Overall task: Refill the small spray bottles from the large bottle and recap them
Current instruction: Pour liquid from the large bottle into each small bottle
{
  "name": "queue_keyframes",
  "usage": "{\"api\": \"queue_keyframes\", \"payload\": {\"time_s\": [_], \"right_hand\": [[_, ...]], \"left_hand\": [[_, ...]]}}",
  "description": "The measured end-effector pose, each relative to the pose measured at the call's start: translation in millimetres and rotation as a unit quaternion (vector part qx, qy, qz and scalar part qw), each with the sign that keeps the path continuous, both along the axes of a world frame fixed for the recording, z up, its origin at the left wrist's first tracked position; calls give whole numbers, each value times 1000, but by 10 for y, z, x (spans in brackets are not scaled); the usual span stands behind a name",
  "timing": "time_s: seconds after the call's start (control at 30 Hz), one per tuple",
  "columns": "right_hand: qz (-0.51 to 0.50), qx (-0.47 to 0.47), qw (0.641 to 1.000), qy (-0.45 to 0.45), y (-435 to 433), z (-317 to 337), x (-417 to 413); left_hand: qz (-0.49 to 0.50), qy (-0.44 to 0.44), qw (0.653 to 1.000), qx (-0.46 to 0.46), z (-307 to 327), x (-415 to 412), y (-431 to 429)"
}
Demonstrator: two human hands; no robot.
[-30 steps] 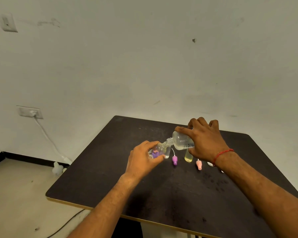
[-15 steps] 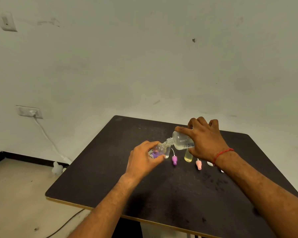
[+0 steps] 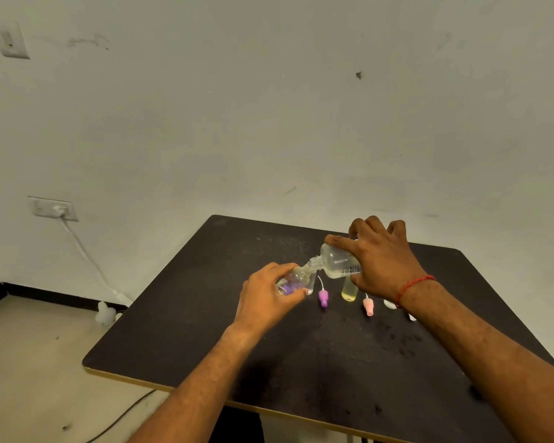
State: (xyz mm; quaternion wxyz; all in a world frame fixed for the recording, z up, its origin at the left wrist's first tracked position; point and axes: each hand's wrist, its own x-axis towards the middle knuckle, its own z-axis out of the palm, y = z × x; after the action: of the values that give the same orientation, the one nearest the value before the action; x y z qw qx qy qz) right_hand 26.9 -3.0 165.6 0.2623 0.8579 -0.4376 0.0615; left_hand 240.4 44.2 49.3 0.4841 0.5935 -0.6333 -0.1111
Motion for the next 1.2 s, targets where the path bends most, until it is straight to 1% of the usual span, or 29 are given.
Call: {"api": "queue_keyframes", "payload": {"time_s": [1.2], "right_hand": [[0,-28,999,41,3,111,41]], "left_hand": [[-3,17,1000,-8,-28,-22,-60]]}}
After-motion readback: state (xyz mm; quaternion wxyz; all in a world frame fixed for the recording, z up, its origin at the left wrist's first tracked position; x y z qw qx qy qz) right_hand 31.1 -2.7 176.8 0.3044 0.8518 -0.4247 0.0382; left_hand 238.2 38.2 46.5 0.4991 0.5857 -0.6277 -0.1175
